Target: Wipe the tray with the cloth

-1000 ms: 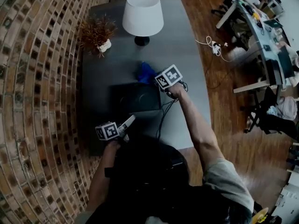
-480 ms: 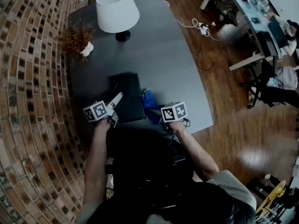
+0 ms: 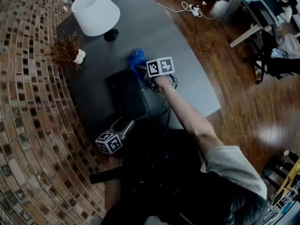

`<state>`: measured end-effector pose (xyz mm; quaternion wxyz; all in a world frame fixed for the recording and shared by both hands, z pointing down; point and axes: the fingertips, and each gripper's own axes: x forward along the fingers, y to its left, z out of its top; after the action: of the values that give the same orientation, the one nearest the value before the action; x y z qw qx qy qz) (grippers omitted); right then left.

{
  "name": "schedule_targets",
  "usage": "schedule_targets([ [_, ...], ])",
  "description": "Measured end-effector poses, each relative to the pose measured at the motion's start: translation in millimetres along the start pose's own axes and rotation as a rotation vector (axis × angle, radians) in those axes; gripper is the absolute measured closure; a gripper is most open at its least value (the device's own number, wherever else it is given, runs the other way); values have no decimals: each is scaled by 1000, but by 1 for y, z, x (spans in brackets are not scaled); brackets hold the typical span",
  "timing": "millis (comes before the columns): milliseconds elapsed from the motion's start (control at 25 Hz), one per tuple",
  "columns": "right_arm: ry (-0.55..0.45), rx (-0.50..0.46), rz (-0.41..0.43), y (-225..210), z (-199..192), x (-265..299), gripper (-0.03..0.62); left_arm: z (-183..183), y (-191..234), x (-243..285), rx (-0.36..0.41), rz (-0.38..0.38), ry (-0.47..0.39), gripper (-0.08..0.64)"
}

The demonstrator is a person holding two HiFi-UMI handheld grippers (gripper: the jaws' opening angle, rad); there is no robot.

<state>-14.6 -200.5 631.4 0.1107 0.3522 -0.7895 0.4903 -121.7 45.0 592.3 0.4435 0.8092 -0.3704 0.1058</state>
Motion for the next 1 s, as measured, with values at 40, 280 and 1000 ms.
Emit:
schedule_targets([
  [40, 28, -4, -7, 0, -3, 9, 446, -1, -1, 2, -25, -11, -29, 285],
  [280, 165, -115, -1, 23, -60, -22, 446, 16, 1, 11, -84, -41, -129, 310],
  [1000, 200, -133, 53, 38, -143, -70, 445, 18, 4, 11, -85, 0, -155, 308],
])
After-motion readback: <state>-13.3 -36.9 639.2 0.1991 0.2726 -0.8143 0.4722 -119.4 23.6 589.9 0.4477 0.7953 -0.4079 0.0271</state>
